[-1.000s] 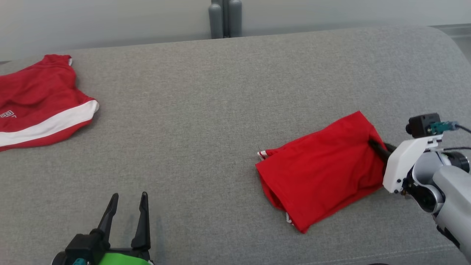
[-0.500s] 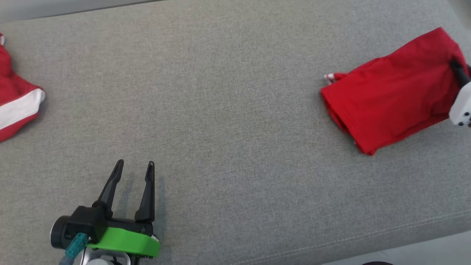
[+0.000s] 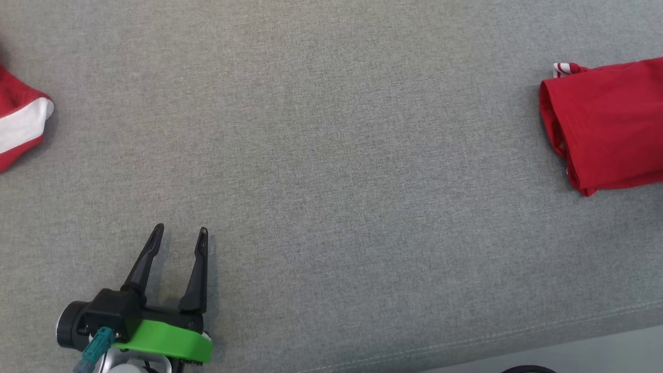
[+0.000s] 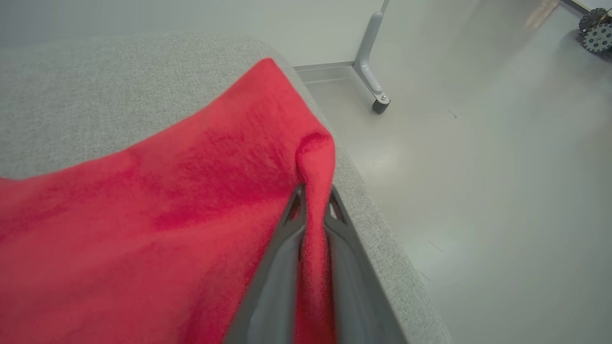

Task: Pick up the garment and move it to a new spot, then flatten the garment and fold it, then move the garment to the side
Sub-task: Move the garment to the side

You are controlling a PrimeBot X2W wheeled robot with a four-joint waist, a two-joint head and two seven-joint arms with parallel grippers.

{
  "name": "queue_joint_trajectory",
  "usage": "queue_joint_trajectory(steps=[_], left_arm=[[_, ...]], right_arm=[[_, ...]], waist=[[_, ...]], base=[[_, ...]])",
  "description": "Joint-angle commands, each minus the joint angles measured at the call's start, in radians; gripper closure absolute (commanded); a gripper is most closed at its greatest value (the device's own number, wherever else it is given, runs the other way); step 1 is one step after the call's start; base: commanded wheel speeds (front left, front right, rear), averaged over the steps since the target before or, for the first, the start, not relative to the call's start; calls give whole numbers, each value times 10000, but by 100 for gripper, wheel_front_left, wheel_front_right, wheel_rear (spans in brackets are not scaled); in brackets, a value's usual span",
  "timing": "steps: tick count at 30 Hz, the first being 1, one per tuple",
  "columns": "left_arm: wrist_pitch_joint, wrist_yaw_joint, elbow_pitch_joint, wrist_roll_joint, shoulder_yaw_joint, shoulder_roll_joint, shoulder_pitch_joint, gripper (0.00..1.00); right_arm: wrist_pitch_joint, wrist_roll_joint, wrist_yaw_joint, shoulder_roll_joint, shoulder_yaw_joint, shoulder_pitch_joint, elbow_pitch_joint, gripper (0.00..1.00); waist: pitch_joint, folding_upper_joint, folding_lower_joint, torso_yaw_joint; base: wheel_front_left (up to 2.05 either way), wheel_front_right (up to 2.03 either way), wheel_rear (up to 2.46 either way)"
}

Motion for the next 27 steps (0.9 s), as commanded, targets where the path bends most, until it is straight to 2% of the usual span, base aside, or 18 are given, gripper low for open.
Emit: queue_joint_trajectory(steps=[1,6,8,11,15,21,22,27], left_arm=[[2,1,-35,82,30,67,114,0],[0,1,-7,54,154,0,247,0],[0,1,13,4,170,-87,248,0],[0,1,84,-95,218,-215,287,0],[2,1,279,-204,306,-426,507,0],[0,1,568,-261,495,-674,1044,0],[0,1,568,-261,495,-674,1044,0],[0,1,798,-321,741,-829,1498,0]], right_arm=[[-214,-225,-16,37,-39,-183,205,0],[-432,-837,-16,189,-250,-318,479,0],[-426,-1185,-16,49,-507,-354,384,0],[-430,-1804,-16,-179,-1281,2,-297,0],[-426,-3280,-16,-190,-2709,1136,-2019,0],[-426,-5371,-17,909,-5144,3759,-4949,0],[-426,-5371,-17,909,-5144,3759,-4949,0],[-427,-6370,-16,2127,-6244,5831,-7007,0]], waist=[[-3,-1,0,27],[-266,-1,0,-62],[-458,-1,0,-87],[-860,-1,0,-75],[-1562,-1,0,-4],[-2891,-1,0,245],[-2891,-1,0,245],[-3748,-1,0,518]], base=[[0,0,0],[0,0,0],[0,0,0],[0,0,0],[0,0,0],[0,0,0],[0,0,0],[0,0,0]])
